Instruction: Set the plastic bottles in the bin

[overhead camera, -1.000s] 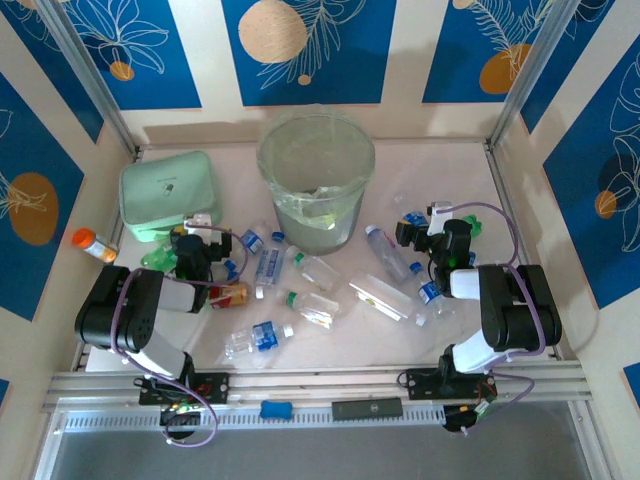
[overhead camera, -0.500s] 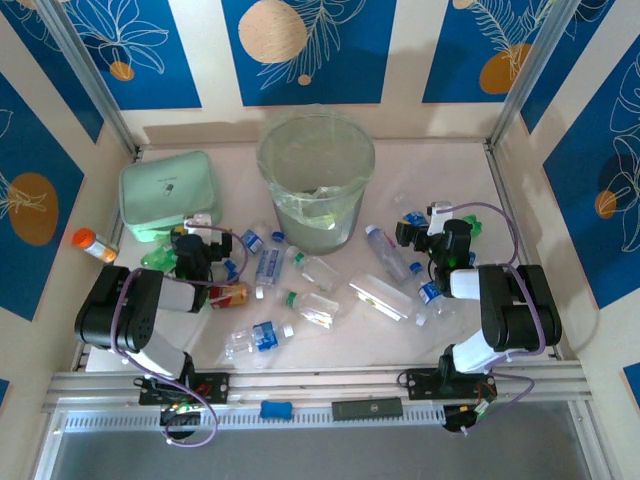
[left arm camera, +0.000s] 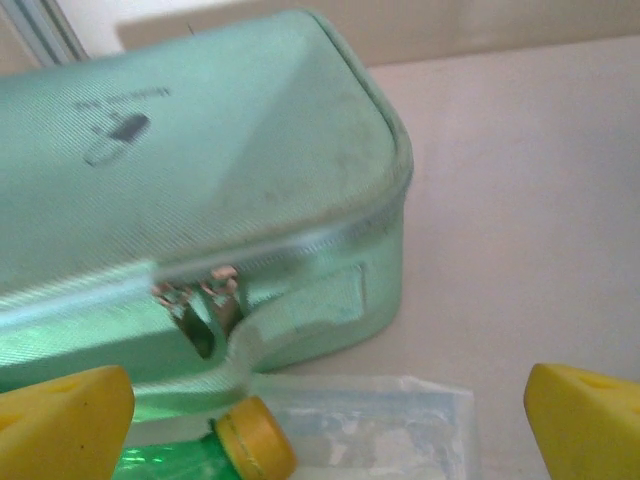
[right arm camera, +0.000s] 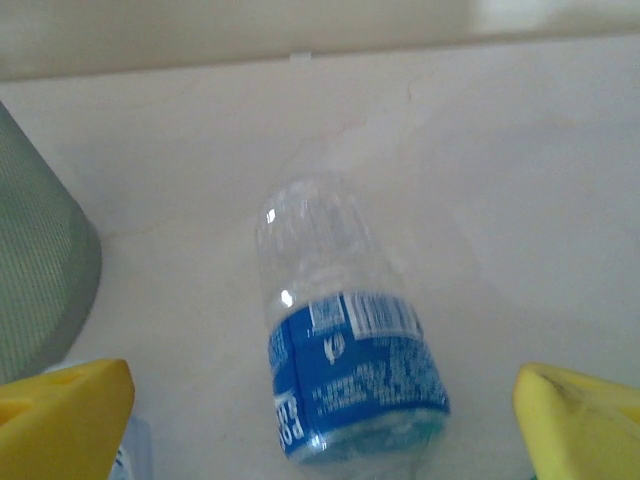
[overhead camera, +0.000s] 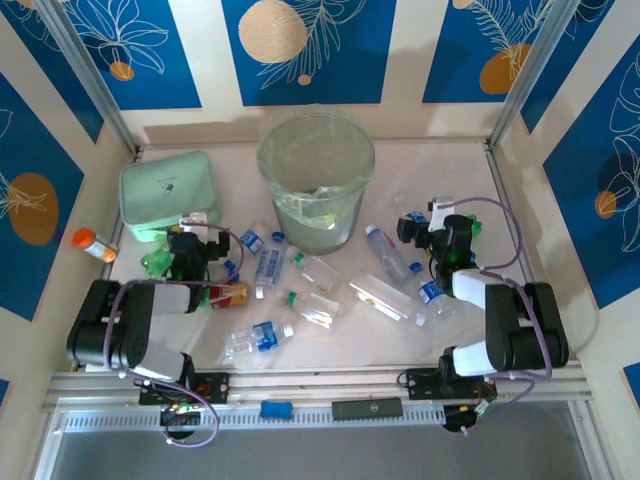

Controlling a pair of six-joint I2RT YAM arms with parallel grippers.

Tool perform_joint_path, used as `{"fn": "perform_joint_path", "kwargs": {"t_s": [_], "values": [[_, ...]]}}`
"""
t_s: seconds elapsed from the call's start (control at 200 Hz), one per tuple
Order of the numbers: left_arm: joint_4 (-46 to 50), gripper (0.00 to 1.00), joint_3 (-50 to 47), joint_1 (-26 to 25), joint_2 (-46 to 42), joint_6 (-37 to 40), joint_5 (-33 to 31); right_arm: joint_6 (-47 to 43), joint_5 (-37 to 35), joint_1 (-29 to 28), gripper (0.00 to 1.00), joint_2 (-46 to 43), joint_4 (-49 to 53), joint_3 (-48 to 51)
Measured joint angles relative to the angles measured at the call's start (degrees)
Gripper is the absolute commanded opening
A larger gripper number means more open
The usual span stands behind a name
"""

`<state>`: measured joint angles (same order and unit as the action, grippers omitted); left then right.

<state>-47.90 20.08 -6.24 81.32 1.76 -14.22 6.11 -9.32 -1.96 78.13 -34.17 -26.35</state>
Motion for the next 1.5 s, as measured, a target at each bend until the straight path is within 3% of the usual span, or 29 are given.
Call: {"fn": "perform_joint_path", "kwargs": {"t_s": [0.25, 0.42, 0.6, 0.82, 0.995, 1.221, 1.501], "values": [[14.5, 1.0, 5.0, -0.5, -15.3, -6.6, -2.6, 3.9, -4.1, -2.1, 0.98, -11.4, 18.4, -9.0], [26.9, 1.0, 10.7, -1.4, -19.8, -14.8, 2.9, 6.5, -3.7, -6.3, 0.97, -15.5, 33.6, -15.4], [36.3, 1.0, 10.4, -3.5, -25.3, -23.4, 10.0, 6.9, 1.2, -11.3, 0.97, -15.5, 47.3, -19.2], [43.3, 1.0, 6.4, -9.1, -32.6, -32.5, 14.4, 5.7, 5.0, -13.9, 0.89, -8.2, 57.2, -22.8], [44.7, 1.0, 5.7, -13.3, -30.8, -35.7, 15.3, 4.8, 5.1, -14.4, 0.84, 1.7, 60.3, -27.6], [44.6, 1.0, 5.7, -13.8, -24.4, -38.8, 15.3, 2.9, 2.6, -14.7, 0.83, 10.8, 62.3, -32.0], [43.1, 1.0, 6.0, -13.8, -23.3, -40.5, 15.3, 2.0, -1.8, -15.4, 0.8, 17.1, 64.0, -33.7]]}}
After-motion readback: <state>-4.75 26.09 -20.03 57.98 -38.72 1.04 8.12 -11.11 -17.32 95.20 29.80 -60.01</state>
